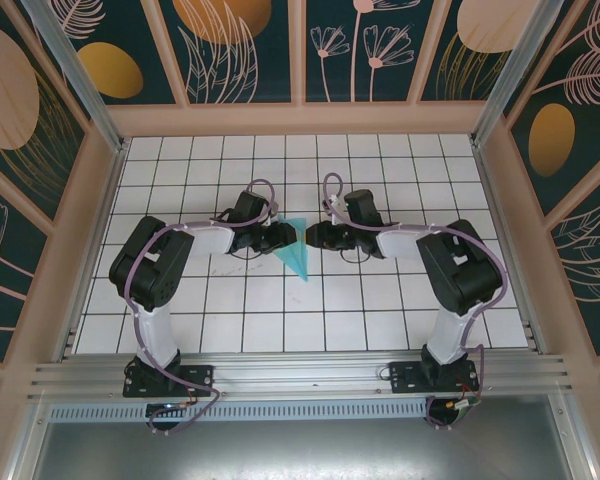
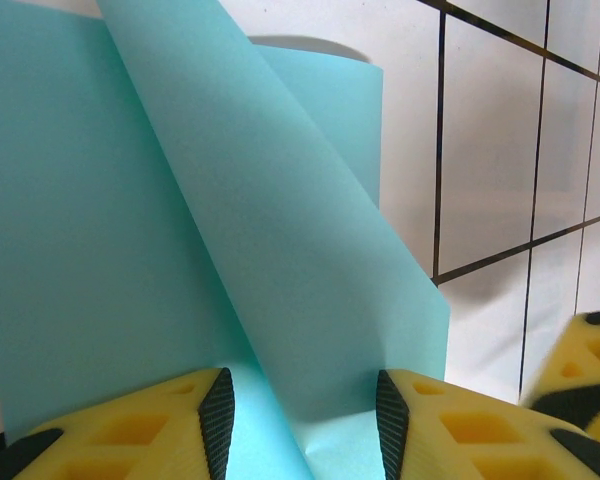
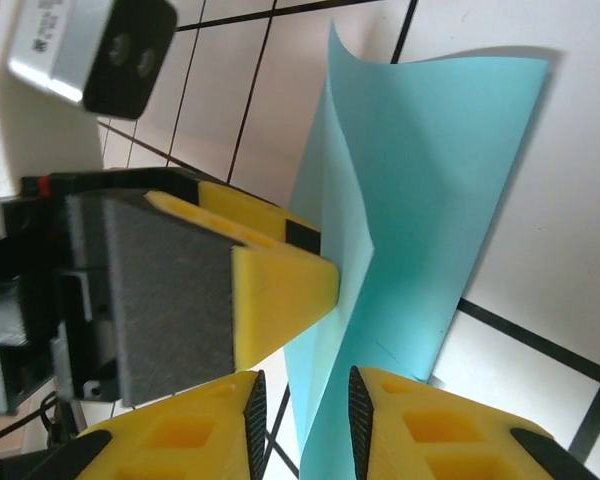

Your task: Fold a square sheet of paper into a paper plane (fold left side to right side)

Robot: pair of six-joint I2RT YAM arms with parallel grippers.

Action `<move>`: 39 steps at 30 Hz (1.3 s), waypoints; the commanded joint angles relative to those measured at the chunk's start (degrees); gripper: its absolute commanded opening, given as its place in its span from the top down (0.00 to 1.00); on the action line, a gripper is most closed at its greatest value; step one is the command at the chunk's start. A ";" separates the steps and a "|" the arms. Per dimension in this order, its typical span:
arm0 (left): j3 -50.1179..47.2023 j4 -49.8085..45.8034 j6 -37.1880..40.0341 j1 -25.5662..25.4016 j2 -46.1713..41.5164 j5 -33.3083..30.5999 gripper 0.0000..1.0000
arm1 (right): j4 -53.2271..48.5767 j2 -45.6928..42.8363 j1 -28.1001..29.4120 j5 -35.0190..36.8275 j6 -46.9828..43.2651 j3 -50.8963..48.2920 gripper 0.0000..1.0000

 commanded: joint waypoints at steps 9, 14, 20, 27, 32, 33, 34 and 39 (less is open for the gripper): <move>-1.29 -4.20 1.94 0.55 3.43 -6.53 0.54 | 5.54 4.11 0.84 -4.35 4.26 1.35 0.71; -1.33 -4.16 1.96 0.47 3.39 -6.42 0.54 | 6.14 5.29 1.00 -4.74 5.00 1.57 0.72; -1.18 -4.24 1.96 0.46 3.43 -6.41 0.54 | 5.72 6.19 1.28 -4.62 5.01 2.11 0.75; -1.06 -4.42 2.23 0.46 3.43 -6.40 0.54 | 4.48 6.56 1.35 -4.31 4.41 2.71 0.84; -0.99 -4.50 2.33 0.46 3.30 -6.40 0.54 | 2.19 6.57 1.37 -2.64 3.31 3.17 0.93; -0.99 -4.59 2.33 0.50 3.33 -6.47 0.54 | 1.49 6.55 1.35 -2.07 2.96 3.33 0.94; -1.00 -4.59 2.32 0.41 3.40 -6.51 0.54 | 0.78 6.52 1.35 -1.69 2.51 3.61 0.95; -0.92 -4.68 2.39 0.47 3.43 -6.44 0.54 | -2.77 6.71 1.44 1.47 0.98 4.48 0.97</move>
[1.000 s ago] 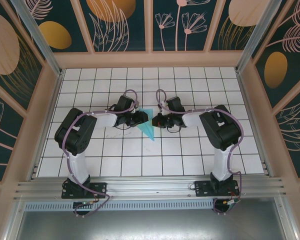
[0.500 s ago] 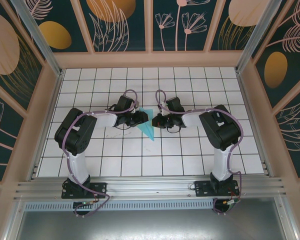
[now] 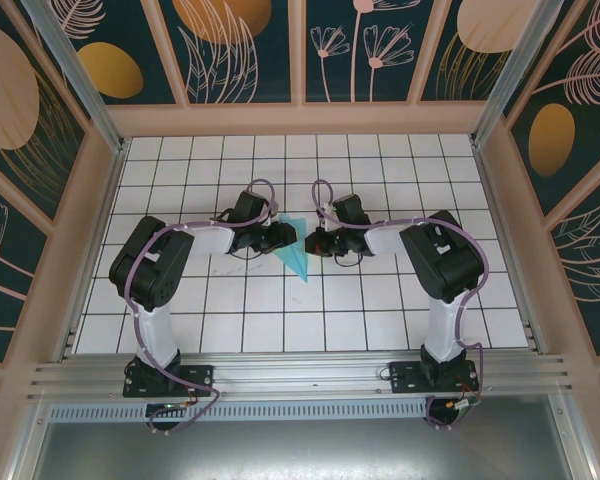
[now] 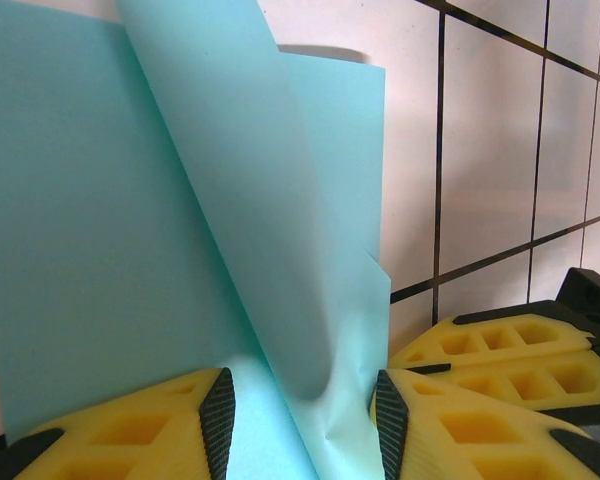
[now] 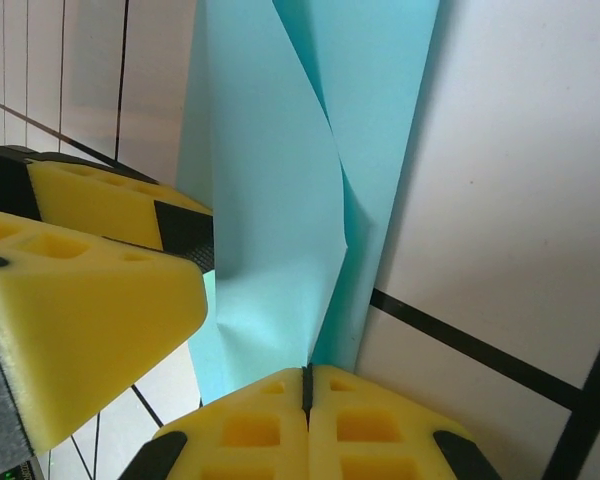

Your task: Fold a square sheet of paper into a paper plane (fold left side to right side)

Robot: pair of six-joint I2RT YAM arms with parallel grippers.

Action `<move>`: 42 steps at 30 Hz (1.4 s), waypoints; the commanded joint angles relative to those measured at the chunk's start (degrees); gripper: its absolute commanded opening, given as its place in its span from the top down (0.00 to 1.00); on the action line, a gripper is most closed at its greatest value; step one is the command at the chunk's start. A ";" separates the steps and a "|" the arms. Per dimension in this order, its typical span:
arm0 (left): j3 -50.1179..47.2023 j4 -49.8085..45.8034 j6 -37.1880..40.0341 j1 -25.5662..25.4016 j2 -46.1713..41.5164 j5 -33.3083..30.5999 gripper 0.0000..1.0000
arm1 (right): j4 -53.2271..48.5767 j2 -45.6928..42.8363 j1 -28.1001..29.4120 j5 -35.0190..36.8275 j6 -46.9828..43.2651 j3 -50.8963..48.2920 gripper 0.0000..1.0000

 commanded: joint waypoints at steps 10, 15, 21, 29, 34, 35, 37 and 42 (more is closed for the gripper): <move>-1.22 -4.68 2.16 0.45 2.96 -6.53 0.54 | -0.54 -1.32 0.48 1.27 -1.43 -0.58 0.97; -1.04 -4.68 2.27 0.41 2.81 -6.44 0.54 | -1.70 0.20 1.69 1.15 -1.80 0.09 0.98; -0.96 -4.42 2.09 0.46 1.70 -6.09 0.54 | -4.94 1.97 2.06 2.42 -2.66 1.56 0.98; 0.16 -5.74 2.66 0.46 0.91 -6.53 0.54 | -5.10 0.86 2.06 3.34 -2.88 1.31 0.97; -0.21 -5.04 2.43 0.46 2.15 -6.35 0.54 | -5.21 -0.20 1.97 3.22 -3.47 2.60 0.97; -0.18 -5.03 2.43 0.46 2.28 -6.42 0.54 | -5.21 -0.32 1.97 3.28 -3.49 2.82 0.97; -0.34 -5.06 2.45 0.46 2.37 -6.53 0.54 | -5.00 -0.65 1.98 3.27 -3.58 3.04 0.97; -0.58 -4.77 2.40 0.46 2.81 -6.36 0.54 | -4.37 -1.21 1.80 3.21 -3.20 2.92 0.97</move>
